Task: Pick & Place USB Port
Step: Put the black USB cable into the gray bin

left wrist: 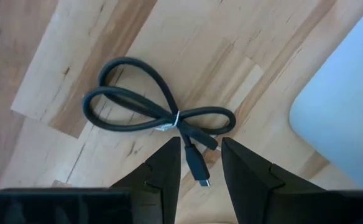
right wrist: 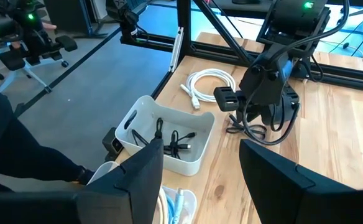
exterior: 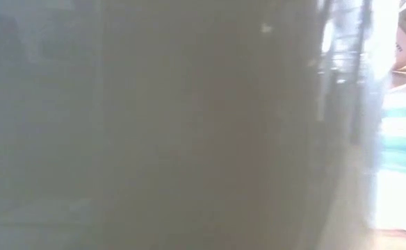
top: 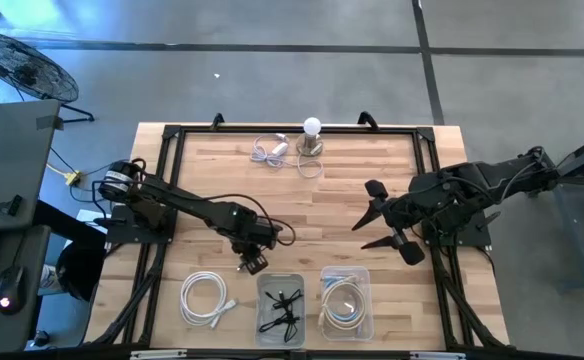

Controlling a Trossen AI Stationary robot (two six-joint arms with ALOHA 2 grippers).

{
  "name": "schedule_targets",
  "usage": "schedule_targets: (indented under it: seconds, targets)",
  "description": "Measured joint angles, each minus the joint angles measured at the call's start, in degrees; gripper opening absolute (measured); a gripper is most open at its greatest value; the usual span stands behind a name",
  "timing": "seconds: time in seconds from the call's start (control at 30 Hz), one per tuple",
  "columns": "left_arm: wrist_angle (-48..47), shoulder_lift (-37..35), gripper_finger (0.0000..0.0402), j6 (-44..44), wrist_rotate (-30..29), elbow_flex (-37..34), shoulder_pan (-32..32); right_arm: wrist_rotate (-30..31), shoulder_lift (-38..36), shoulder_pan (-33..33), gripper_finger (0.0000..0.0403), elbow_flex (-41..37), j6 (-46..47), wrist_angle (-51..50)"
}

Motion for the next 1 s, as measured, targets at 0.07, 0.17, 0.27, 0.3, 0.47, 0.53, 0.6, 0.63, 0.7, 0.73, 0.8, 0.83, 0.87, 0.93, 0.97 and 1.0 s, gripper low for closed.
schedule_targets:
  seconds: [0.07,0.17,0.27,0.3,0.47,0.53,0.6,0.63,0.7,0.73,0.8,0.83,0.87,0.93,0.97,1.0]
  targets:
    - [0.42,0.0,0.0113,0.19,-0.63,0.0,0.0,-0.41,0.0,0.0,0.0204,-0.01,0.08,-0.03]
    - [0.56,0.0,0.0113,1.32,-1.42,0.0,0.0,-1.48,0.0,0.0,0.0204,-0.02,0.33,-0.06]
    - [0.52,0.0,0.0113,2.62,-1.58,0.0,0.02,-1.69,0.0,0.0,0.0204,-0.02,0.4,-0.06]
    - [0.56,0.0,0.0113,3.05,-1.87,0.0,0.0,-1.69,0.0,0.0,0.0204,-0.02,0.53,-0.06]
    - [0.5,0.0,0.0113,4.71,-3.91,0.0,0.0,-1.69,0.0,0.0,0.0204,-0.02,0.59,-0.36]
    - [0.56,0.0,0.0113,4.72,-3.98,0.0,0.0,-1.69,0.0,0.0,0.0204,0.0,0.78,-0.43]
    - [0.56,0.0,0.0113,4.74,-4.02,0.0,0.0,-1.71,0.0,0.0,0.0204,0.0,1.44,-0.49]
    - [0.56,0.0,0.0113,4.74,-4.25,0.0,0.0,-1.73,0.0,0.0,0.0204,0.0,1.46,-0.51]
    - [0.56,0.0,0.0113,4.74,-5.09,0.0,0.0,-1.73,0.0,0.0,0.0204,-0.02,1.47,-0.59]
    - [0.56,0.0,0.0113,4.72,-5.44,0.0,0.0,-1.73,0.0,0.0,0.0204,-0.01,1.48,-0.65]
    - [0.61,0.0,0.0113,3.8,-5.73,0.0,0.0,-1.73,0.0,0.0,0.0204,-0.01,1.5,-0.83]
    - [0.62,0.0,0.0113,3.09,-5.88,0.0,0.0,-1.73,0.0,0.0,0.0204,0.0,1.69,-0.84]
    - [0.62,0.0,0.0113,2.92,-5.93,0.0,0.0,-1.73,0.0,0.0,0.0204,0.0,1.81,-0.88]
    - [0.65,0.0,0.0113,2.79,-5.95,0.0,0.0,-1.73,0.0,0.0,0.0204,-0.02,1.92,-1.3]
    - [0.65,0.0,0.0113,2.79,-5.99,0.0,0.0,-1.72,0.0,0.0,0.0204,-0.02,1.92,-1.5]
    - [0.72,0.0,0.0113,2.75,-5.99,0.0,0.0,-1.73,0.0,0.0,0.0204,-0.01,1.92,-1.61]
